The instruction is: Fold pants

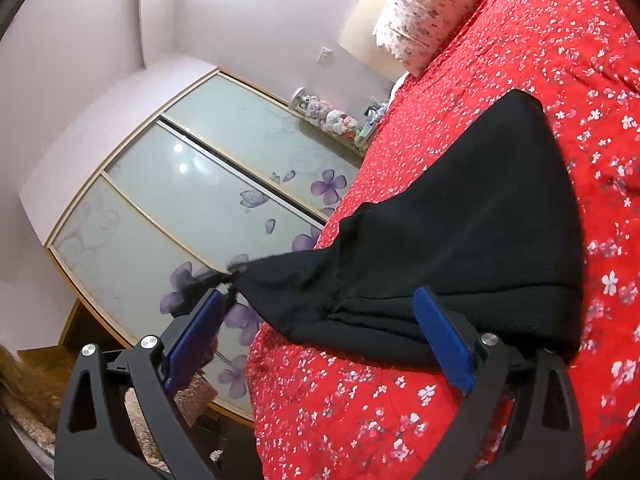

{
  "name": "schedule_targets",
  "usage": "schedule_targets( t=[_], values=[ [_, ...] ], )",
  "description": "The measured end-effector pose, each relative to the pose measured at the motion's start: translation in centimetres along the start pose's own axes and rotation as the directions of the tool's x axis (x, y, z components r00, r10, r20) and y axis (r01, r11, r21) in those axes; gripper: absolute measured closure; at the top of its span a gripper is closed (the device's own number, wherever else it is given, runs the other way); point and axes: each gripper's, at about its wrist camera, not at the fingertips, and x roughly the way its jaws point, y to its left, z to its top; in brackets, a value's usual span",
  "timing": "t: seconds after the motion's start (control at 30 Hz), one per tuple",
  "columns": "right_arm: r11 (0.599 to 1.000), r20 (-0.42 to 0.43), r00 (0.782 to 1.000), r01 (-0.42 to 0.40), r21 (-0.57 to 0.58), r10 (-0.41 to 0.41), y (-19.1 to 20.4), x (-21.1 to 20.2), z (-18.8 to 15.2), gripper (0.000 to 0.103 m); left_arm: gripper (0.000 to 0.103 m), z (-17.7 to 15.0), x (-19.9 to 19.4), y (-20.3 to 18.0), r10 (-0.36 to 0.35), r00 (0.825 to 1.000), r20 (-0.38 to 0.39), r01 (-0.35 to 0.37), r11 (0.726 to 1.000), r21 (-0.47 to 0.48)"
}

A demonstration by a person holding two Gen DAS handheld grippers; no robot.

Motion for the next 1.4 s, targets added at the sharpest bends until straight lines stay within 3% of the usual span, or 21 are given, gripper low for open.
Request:
schedule_targets(
  t=[0.2,0.33,0.47,0.6,0.67,0.77,0.8,0.87,0.97,1.1,1.23,1.33,1.4],
  values=[
    [1.000,0.037,0.999,-0.008,0.016,0.007,0.4,-0.3,0.5,0.006,0.092,-1.5,0.3,-9.0,-0.015,1.000,-0.008,0.016,0.973,0.230],
    [0.998,0.068,0.997,-0.035,0.053,0.031,0.2,-1.0,1.0,0.006,0.092,-4.2,1.1,-15.5,-0.082,0.995,-0.053,0.095,0.936,0.340],
    [0.997,0.082,0.996,-0.046,0.067,0.041,0.5,-1.3,1.4,0.006,0.092,-8.1,2.7,-21.7,-0.157,0.978,-0.134,0.200,0.887,0.416],
    [0.999,0.129,0.991,-0.025,0.021,0.022,1.4,-2.5,1.8,0.006,0.092,-14.3,5.1,-25.8,-0.194,0.951,-0.239,0.290,0.827,0.483],
    [1.000,0.179,0.984,-0.012,0.014,0.010,1.6,-3.6,2.1,0.006,0.092,-19.1,8.0,-26.5,-0.162,0.921,-0.353,0.330,0.806,0.492],
    [0.999,0.269,0.963,0.013,0.043,-0.024,1.2,-5.8,2.6,0.005,0.093,-25.0,12.2,-25.5,-0.067,0.871,-0.486,0.330,0.812,0.480],
    [0.998,0.296,0.955,0.018,0.061,-0.035,0.8,-6.5,2.7,0.005,0.093,-26.2,12.9,-25.2,-0.052,0.864,-0.500,0.326,0.815,0.479],
    [0.995,0.341,0.939,0.002,0.100,-0.036,0.0,-7.8,3.0,0.004,0.093,-27.7,13.2,-24.4,-0.043,0.870,-0.491,0.317,0.811,0.491],
    [0.989,0.385,0.923,-0.040,0.144,-0.019,-0.8,-8.9,3.1,0.004,0.093,-26.6,12.7,-24.9,-0.069,0.879,-0.471,0.319,0.820,0.475],
    [0.990,0.403,0.915,-0.024,0.141,-0.035,-0.6,-9.3,3.1,0.004,0.093,-26.2,10.6,-27.4,-0.081,0.916,-0.392,0.309,0.765,0.565],
    [0.990,0.411,0.910,-0.012,0.139,-0.047,-0.8,-9.9,3.4,0.004,0.092,-29.1,10.7,-26.6,-0.033,0.898,-0.439,0.324,0.725,0.608],
    [0.989,0.410,0.911,-0.008,0.147,-0.054,-1.1,-9.8,3.3,0.004,0.092,-31.4,11.6,-25.2,0.010,0.887,-0.462,0.315,0.719,0.620],
    [0.989,0.405,0.912,-0.004,0.147,-0.057,-1.1,-9.6,3.4,0.004,0.092,-32.6,11.5,-25.2,0.032,0.896,-0.443,0.304,0.683,0.664]
  ],
)
